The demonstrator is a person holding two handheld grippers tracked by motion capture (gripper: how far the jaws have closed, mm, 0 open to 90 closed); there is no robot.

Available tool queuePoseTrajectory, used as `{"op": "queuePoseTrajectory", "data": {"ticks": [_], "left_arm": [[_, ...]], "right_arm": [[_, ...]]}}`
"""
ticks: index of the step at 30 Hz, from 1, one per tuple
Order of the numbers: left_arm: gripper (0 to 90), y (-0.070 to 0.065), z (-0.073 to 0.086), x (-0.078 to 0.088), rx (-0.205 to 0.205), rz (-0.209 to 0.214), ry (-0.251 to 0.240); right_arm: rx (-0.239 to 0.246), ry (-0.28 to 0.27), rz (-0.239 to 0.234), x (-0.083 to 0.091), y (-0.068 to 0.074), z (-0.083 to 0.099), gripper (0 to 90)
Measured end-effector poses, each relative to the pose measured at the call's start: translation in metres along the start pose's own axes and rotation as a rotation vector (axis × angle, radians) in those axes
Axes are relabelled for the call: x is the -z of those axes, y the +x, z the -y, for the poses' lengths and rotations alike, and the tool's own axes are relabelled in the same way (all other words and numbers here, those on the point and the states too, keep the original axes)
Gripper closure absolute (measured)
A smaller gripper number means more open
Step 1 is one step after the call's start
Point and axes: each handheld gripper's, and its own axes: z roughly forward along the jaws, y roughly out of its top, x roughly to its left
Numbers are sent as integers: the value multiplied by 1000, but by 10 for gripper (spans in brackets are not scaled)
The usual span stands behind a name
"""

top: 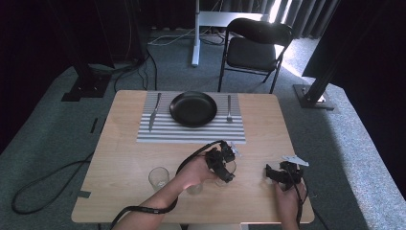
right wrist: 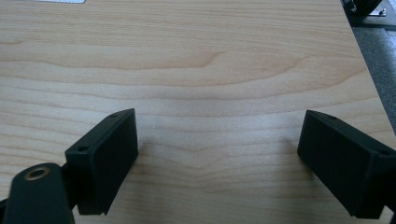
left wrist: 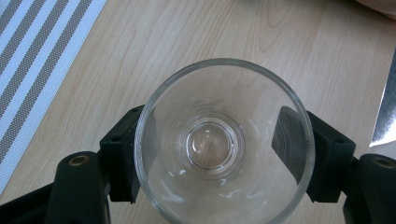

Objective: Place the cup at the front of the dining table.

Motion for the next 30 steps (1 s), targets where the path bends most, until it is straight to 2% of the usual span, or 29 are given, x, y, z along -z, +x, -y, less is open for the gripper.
{"op": "queuePoseTrajectory", "data": {"ticks": [3, 11, 12, 17, 18, 26, 30], "left_arm": [[293, 3, 1, 3, 28, -28, -12], [293, 13, 4, 5, 62, -30, -14], [294, 14, 4, 5, 53, -31, -8], [293, 24, 7, 12, 93, -66, -27], [293, 26, 8, 13, 107, -72, -36], [294, 40, 18, 19, 147, -91, -33], [294, 46, 25, 23, 155, -102, -23]], "right_arm": [[-3, 0, 0, 0, 0, 0, 117], [-2, 1, 0, 0, 0, 0, 117], [-2, 1, 0, 0, 0, 0, 117], [-3, -1, 0, 0, 0, 0, 117], [-3, 0, 0, 0, 0, 0, 117], [-2, 0, 0, 0, 0, 0, 117], [-2, -1, 0, 0, 0, 0, 117]]}}
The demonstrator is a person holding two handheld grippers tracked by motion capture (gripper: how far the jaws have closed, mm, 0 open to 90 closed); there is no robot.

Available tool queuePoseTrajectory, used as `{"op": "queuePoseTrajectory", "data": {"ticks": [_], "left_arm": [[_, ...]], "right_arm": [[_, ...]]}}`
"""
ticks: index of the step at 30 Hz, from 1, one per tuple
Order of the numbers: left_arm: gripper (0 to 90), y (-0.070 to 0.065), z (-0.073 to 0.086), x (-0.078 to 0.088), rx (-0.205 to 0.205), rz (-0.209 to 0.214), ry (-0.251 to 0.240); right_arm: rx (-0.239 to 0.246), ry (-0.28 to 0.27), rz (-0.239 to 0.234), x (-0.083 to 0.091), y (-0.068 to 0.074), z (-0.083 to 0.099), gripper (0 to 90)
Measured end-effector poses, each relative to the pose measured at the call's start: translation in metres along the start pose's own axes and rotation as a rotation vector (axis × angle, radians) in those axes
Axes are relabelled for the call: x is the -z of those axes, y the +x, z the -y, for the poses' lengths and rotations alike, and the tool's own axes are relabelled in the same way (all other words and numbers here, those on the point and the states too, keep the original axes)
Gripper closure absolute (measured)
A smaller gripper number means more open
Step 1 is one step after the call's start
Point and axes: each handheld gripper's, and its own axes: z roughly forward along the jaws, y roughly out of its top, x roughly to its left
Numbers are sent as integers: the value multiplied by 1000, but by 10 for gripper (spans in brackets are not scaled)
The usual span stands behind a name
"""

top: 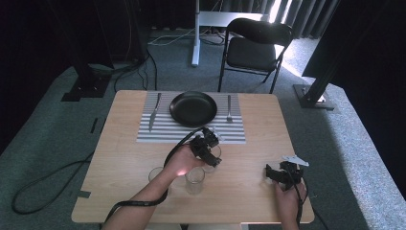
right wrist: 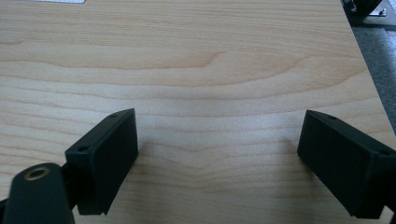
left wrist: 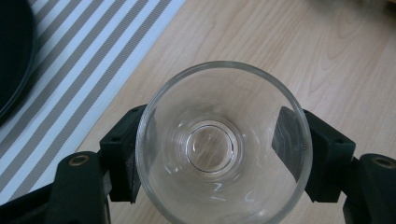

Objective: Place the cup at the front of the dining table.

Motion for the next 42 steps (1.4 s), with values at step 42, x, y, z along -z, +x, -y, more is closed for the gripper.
{"op": "queuePoseTrajectory", "data": {"ticks": [42], "left_arm": [[294, 57, 73, 40, 159, -98, 59]], "right_arm": [[1, 1, 0, 0, 0, 0, 117]]}}
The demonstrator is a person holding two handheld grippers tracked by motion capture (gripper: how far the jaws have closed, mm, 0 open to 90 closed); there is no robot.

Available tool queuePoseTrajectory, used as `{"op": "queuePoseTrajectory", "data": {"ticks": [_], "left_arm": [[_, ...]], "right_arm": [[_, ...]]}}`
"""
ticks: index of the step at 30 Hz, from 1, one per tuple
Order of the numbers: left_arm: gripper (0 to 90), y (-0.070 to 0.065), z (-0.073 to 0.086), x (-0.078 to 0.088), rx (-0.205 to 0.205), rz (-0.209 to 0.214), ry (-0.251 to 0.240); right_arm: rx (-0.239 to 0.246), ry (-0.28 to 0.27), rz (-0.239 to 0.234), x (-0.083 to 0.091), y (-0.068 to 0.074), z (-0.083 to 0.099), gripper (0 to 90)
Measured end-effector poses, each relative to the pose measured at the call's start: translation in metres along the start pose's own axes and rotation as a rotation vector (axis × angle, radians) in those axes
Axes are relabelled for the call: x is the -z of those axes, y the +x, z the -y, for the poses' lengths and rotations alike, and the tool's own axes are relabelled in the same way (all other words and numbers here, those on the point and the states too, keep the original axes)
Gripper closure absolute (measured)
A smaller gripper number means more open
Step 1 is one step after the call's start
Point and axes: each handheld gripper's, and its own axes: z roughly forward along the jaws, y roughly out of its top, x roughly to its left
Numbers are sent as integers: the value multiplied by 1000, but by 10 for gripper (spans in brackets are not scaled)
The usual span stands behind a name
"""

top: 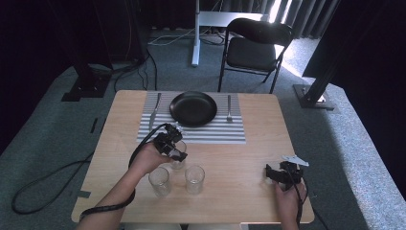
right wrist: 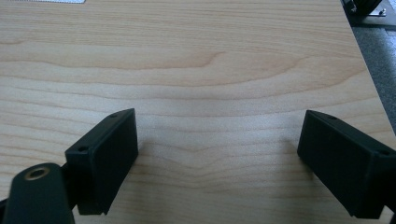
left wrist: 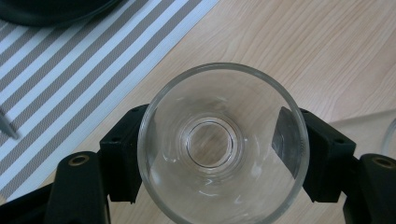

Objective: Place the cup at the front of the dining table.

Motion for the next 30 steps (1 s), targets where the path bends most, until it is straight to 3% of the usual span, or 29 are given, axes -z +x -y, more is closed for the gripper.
{"op": "queuePoseTrajectory", "data": {"ticks": [5, 15, 20, 25, 30], "left_arm": [[294, 11, 9, 3, 38, -4, 3], [294, 29, 18, 3, 76, -26, 24], [294, 35, 17, 4, 88, -31, 19], [293, 50, 12, 5, 141, -54, -11], [294, 60, 7, 4, 167, -58, -11]], "right_arm": [[0, 0, 0, 0, 0, 0, 117], [-2, 0, 0, 0, 0, 0, 118], [-2, 0, 0, 0, 0, 0, 117], [-1, 0, 0, 0, 0, 0, 117], [-1, 0, 0, 0, 0, 0, 117]]}}
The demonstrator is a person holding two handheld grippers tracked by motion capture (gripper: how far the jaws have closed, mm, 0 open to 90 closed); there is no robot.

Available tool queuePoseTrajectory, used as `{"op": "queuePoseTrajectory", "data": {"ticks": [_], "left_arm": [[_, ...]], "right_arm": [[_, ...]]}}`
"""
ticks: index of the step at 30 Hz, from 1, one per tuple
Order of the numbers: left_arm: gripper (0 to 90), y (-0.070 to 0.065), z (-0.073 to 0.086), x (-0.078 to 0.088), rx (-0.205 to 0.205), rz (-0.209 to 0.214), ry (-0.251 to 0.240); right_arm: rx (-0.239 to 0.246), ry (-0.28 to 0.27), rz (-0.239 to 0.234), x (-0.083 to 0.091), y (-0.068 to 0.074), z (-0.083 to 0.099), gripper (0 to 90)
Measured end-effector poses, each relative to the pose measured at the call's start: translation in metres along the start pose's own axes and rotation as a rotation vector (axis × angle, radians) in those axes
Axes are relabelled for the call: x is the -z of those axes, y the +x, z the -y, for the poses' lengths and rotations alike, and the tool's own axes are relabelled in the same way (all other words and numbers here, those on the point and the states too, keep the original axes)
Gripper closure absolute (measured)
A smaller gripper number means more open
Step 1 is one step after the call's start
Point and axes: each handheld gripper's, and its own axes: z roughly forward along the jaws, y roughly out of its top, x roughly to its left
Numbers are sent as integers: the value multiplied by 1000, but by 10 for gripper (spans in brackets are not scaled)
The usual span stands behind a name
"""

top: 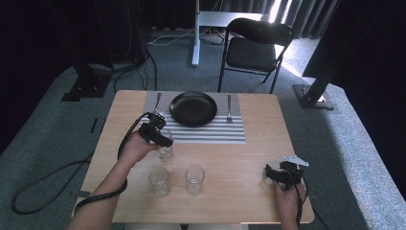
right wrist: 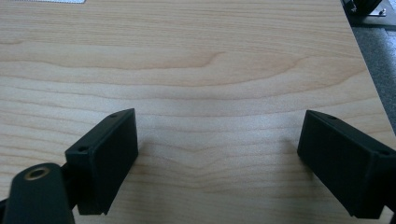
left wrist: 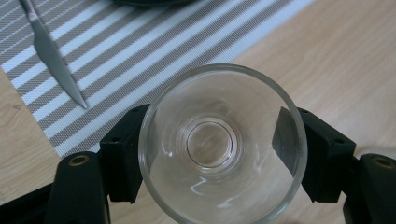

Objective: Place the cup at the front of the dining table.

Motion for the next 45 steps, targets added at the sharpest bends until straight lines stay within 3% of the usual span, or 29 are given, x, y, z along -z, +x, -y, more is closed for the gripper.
{"op": "queuePoseTrajectory", "data": {"ticks": [9, 21, 28, 32, 36, 45], "left_arm": [[294, 13, -18, -4, 21, -26, -1], [293, 24, -35, -10, 19, -36, -28], [294, 36, -43, -12, 55, -37, -50], [294, 43, -49, -13, 82, -9, -52], [294, 44, -55, -17, 72, -38, -38], [294, 58, -66, -25, 96, -47, -31]], "right_arm": [[0, 0, 0, 0, 0, 0, 117], [-1, 0, 0, 0, 0, 0, 117], [-1, 0, 0, 0, 0, 0, 118], [-1, 0, 0, 0, 0, 0, 118], [-1, 0, 0, 0, 0, 0, 118], [5, -5, -4, 0, 0, 0, 133]]}}
